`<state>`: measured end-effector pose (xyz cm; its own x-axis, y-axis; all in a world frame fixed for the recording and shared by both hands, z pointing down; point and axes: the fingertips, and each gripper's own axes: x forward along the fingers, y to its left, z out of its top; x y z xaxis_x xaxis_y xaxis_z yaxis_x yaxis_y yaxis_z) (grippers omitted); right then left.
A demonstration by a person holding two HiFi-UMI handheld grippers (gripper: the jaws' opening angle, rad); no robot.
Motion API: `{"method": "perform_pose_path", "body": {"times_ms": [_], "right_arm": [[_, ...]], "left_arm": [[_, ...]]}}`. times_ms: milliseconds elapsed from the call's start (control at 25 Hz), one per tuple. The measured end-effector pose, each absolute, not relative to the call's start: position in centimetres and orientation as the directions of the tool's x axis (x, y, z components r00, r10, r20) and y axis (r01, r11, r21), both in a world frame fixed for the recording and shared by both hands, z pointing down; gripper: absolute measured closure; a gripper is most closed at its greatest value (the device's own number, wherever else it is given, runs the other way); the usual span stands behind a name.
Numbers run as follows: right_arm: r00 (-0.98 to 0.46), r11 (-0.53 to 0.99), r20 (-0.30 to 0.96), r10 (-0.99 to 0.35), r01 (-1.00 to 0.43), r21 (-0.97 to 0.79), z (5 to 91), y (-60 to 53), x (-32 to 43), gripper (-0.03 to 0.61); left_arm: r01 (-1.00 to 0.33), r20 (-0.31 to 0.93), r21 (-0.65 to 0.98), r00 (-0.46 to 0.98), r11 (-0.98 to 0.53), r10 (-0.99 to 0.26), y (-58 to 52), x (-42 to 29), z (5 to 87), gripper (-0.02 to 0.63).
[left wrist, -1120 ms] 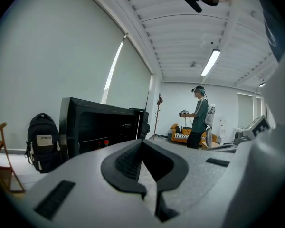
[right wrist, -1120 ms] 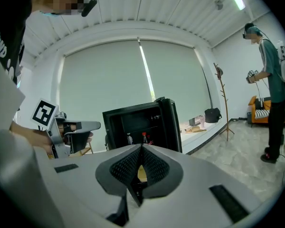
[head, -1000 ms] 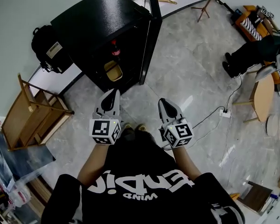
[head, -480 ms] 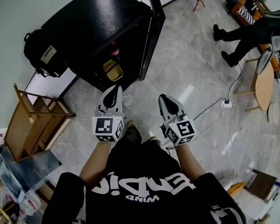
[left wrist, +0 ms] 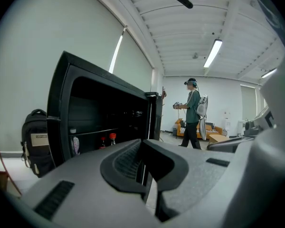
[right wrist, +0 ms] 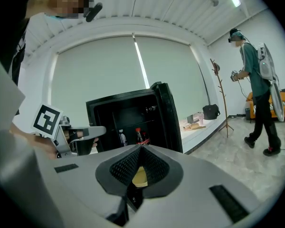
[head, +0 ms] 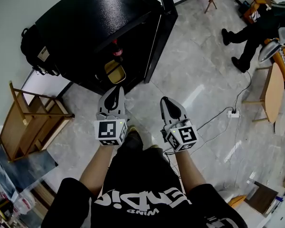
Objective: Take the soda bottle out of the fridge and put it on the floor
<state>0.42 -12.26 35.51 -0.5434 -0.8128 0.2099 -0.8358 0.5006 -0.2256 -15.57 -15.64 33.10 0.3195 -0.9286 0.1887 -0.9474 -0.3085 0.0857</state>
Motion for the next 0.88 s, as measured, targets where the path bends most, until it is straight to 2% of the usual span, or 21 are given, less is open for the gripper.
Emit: {"method": "perform_pose_path", "body": {"times_ms": [240, 480, 520, 600, 640, 880], "right_arm": [[-0.553, 0.515, 0.201, -0.808, -0.83, -0.215, 37.2, -13.7, 0.6, 0.554], [-0.547, 0.508, 0.21, -0.81, -0.835, -0.213, 37.1, -14.1, 1.1, 0.554], [-0.545, 0.505, 0.213, -0.811, -0.835, -0.216, 37.1, -14.1, 1.1, 0.554], [-0.544, 0.502, 0.218, -0.81, -0.836, -0.222, 37.3, -14.3, 1.1, 0.554], [-0.544, 0.501, 0.22, -0.81, -0.836, -0.225, 37.4, -14.3, 1.0, 0.554], [-0.536, 0.484, 0.233, -0.811, -0.84, -0.245, 38.1, -14.5, 0.9, 0.554]], "left_arm": [[-0.959, 0.193, 0.089, 0.281, -0.268, -0.94, -16.9, -16.3, 35.4, 0.596], [-0.963, 0.184, 0.112, 0.263, -0.246, -0.947, -17.8, -16.5, 36.0, 0.397], [-0.963, 0.183, 0.116, 0.26, -0.242, -0.948, -18.1, -16.5, 36.1, 0.357], [-0.964, 0.181, 0.125, 0.254, -0.234, -0.95, -18.7, -16.5, 36.6, 0.232], [-0.964, 0.185, 0.129, 0.254, -0.233, -0.949, -19.0, -16.4, 36.9, 0.197], [-0.966, 0.229, 0.16, 0.234, -0.201, -0.945, -21.8, -16.5, 39.8, 0.183]]}}
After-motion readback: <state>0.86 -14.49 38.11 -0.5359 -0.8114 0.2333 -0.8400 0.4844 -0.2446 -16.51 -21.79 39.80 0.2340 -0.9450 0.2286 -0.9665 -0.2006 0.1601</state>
